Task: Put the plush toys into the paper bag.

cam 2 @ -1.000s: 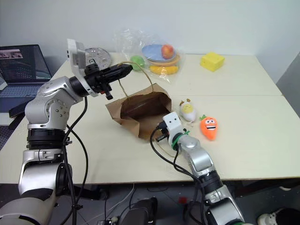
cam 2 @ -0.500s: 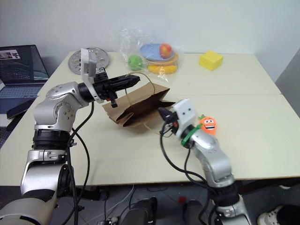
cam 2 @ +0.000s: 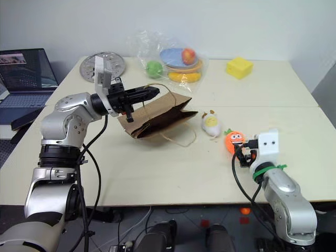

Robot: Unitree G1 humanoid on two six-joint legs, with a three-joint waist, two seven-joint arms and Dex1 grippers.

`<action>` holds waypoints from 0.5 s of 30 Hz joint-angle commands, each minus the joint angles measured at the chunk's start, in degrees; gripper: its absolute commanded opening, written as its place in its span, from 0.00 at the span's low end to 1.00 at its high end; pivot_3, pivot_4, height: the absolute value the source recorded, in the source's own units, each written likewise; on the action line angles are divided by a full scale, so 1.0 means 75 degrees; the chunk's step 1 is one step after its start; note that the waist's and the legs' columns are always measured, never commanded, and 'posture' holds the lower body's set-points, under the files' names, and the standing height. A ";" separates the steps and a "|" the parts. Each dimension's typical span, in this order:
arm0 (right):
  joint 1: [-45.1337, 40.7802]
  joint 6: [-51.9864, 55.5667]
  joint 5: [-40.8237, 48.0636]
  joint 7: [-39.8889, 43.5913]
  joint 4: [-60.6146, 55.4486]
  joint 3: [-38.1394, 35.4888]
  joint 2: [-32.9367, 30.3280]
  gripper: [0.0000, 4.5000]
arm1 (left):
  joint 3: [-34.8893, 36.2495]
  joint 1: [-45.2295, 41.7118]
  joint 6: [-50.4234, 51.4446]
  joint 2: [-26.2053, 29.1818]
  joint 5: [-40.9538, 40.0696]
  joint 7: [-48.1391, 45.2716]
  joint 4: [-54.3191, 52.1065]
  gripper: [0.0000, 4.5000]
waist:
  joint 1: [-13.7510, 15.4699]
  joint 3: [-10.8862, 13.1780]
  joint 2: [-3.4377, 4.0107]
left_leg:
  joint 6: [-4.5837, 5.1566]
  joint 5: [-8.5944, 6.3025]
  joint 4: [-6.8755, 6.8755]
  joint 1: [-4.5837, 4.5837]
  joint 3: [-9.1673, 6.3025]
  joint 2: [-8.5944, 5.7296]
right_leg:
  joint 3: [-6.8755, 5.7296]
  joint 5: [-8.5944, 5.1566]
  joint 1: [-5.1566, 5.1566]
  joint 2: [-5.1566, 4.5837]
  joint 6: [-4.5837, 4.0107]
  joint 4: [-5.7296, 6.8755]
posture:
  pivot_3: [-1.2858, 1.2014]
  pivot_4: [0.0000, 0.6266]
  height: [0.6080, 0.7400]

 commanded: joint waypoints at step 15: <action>0.0370 -0.1805 -0.0955 -0.0160 0.1032 0.0981 -0.0246 1.00 | 0.0146 -0.0014 0.0069 0.0133 -0.0067 0.0036 -0.0354 0.00 | 0.0026 0.0000 0.0000 | 0.0000 0.0000 0.0001 -0.0007 -0.0002 -0.0012 | -0.0009 -0.0004 0.0003 0.0002 0.0006 -0.0010 | 0.52 0.24 1.00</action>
